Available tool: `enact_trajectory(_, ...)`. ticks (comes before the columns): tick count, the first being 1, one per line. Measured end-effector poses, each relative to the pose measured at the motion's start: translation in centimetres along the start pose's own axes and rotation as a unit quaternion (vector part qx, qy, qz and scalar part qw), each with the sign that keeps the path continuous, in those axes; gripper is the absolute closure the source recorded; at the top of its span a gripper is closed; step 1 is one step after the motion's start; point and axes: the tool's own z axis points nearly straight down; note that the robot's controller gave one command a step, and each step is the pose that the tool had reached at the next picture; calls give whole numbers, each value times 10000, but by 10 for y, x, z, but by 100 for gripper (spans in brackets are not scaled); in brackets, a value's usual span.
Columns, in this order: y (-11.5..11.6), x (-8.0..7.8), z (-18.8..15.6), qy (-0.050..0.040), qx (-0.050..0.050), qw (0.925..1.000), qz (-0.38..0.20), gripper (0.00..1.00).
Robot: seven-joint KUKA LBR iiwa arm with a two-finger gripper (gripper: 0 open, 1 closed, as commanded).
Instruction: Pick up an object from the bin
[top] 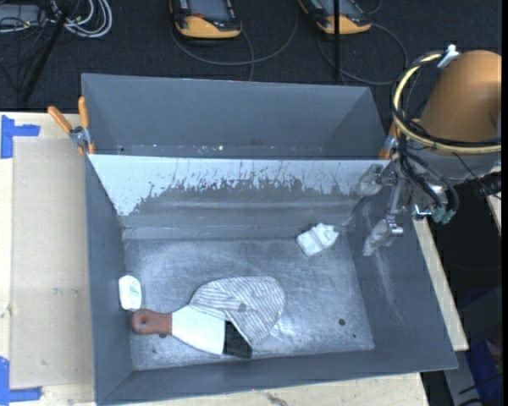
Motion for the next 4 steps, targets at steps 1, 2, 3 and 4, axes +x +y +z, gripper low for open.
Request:
enact_trajectory(1,0,-1,-5,-39,6,10000,-10,0)
enact_trajectory(2,20,0,126,-76,20,9968,-795,100)
enact_trajectory(3,20,0,126,-76,21,9968,-797,100)
enact_trajectory(4,25,7,26,-45,9,9970,-769,100)
